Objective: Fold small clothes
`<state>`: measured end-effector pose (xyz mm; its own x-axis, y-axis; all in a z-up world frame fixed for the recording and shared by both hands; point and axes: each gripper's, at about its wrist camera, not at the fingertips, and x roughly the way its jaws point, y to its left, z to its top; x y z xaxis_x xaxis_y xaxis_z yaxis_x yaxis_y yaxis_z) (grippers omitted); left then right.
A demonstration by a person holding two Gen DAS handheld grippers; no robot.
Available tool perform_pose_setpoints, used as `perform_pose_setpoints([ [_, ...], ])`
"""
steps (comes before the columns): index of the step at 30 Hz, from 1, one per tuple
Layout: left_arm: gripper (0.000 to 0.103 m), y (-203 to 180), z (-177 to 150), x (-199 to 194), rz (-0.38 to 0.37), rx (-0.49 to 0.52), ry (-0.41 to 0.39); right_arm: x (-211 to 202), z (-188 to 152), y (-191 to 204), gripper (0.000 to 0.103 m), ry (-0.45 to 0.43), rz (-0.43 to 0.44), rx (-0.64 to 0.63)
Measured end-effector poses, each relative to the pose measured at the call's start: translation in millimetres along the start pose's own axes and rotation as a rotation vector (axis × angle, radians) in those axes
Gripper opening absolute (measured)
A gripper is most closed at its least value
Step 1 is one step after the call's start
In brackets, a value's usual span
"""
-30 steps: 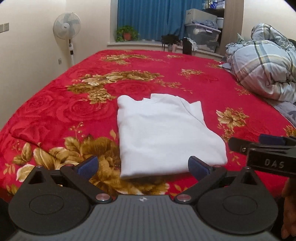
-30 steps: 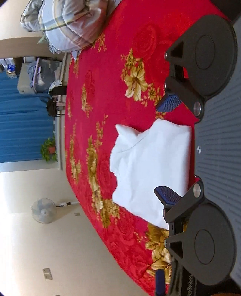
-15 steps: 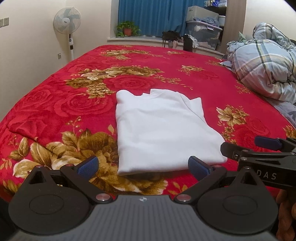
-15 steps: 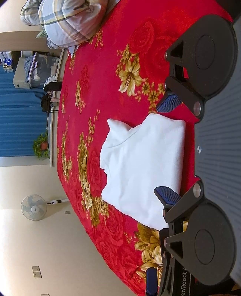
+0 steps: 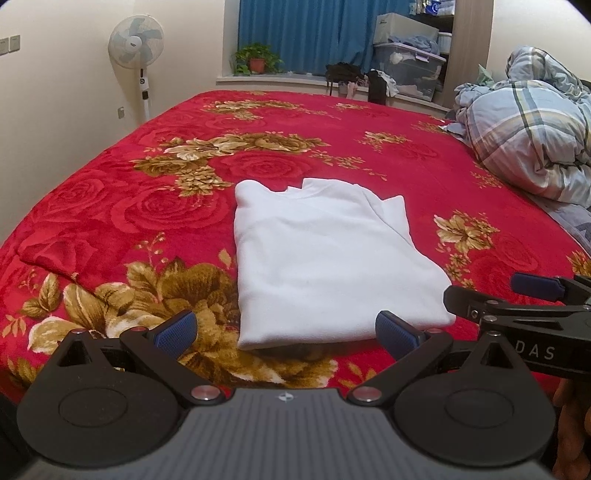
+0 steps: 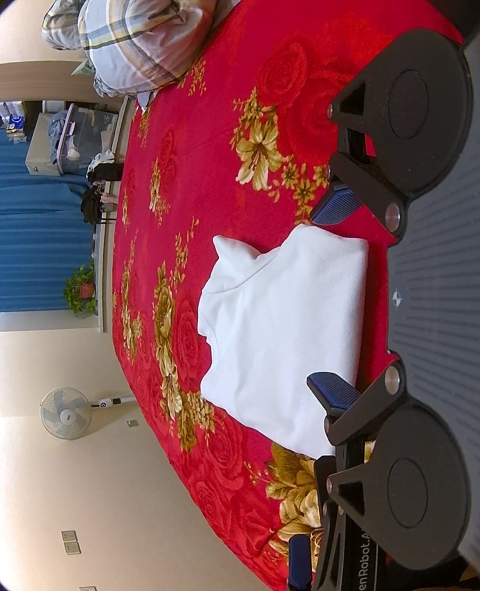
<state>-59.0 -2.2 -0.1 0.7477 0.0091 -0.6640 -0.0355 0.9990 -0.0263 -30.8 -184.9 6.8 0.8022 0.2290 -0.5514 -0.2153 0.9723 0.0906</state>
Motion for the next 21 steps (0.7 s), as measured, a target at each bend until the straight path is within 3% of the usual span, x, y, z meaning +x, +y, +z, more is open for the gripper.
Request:
perform_pose_setpoints([
  [21, 0.103, 3.7, -0.3, 1.3, -0.004, -0.011, 0.010, 1.6, -0.7, -0.5, 0.088, 0.013, 0.002, -0.012],
])
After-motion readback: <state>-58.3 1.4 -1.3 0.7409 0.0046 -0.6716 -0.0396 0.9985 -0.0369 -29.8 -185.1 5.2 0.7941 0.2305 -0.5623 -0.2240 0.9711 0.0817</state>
